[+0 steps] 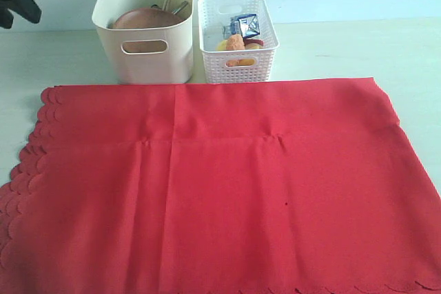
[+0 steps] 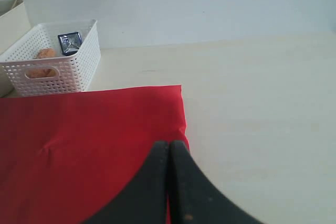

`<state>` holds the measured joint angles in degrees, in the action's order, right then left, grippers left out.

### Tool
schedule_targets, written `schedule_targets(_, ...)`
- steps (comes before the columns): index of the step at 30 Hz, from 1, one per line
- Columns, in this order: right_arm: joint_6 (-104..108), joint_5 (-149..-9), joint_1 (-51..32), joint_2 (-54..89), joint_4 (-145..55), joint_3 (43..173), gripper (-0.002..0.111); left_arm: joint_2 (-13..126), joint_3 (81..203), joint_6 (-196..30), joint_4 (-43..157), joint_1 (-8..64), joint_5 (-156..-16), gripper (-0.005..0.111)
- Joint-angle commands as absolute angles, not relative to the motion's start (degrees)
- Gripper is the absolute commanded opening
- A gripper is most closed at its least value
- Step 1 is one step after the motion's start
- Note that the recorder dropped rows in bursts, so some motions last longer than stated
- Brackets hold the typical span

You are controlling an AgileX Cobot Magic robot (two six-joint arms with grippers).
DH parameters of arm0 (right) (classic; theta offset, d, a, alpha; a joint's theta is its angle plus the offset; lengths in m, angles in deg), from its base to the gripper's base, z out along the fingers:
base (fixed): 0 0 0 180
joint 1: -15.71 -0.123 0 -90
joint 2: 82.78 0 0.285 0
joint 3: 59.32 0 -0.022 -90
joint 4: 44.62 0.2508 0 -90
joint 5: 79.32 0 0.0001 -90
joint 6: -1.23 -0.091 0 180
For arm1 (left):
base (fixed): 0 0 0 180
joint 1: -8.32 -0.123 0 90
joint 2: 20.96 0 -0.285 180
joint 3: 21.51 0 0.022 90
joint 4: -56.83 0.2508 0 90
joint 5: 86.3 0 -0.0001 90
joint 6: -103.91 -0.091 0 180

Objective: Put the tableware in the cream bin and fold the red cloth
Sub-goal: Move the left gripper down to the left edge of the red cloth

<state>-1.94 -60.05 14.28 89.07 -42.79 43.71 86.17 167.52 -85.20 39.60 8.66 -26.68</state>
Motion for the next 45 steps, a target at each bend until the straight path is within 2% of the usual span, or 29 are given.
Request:
schedule_targets(1,-1.85,-60.53,14.42,89.43,-43.17,43.46,0.000,83.77,162.61,-86.38,37.71,6.54,-28.17,0.047)
schedule_targets(18,-1.85,-60.53,14.42,89.43,-43.07,43.46,0.000,82.96,148.53,-89.35,36.45,0.32,-28.60,0.047)
schedule_targets(35,-1.85,-61.08,14.42,89.06,-43.32,46.55,0.000,85.08,141.50,-95.65,29.78,-5.69,-31.18,0.047)
schedule_targets(38,-1.85,-61.08,14.42,84.15,-43.32,49.09,0.000,86.38,140.48,-97.38,29.15,-6.45,-31.88,0.047)
schedule_targets(43,-1.85,-61.08,14.42,70.10,-43.32,53.24,0.000,89.54,140.45,-98.42,28.92,-6.45,-32.30,0.059)
schedule_targets(45,-1.85,-60.97,14.42,64.72,-43.32,55.51,0.000,90.46,140.45,-98.92,28.92,-6.45,-32.92,0.059)
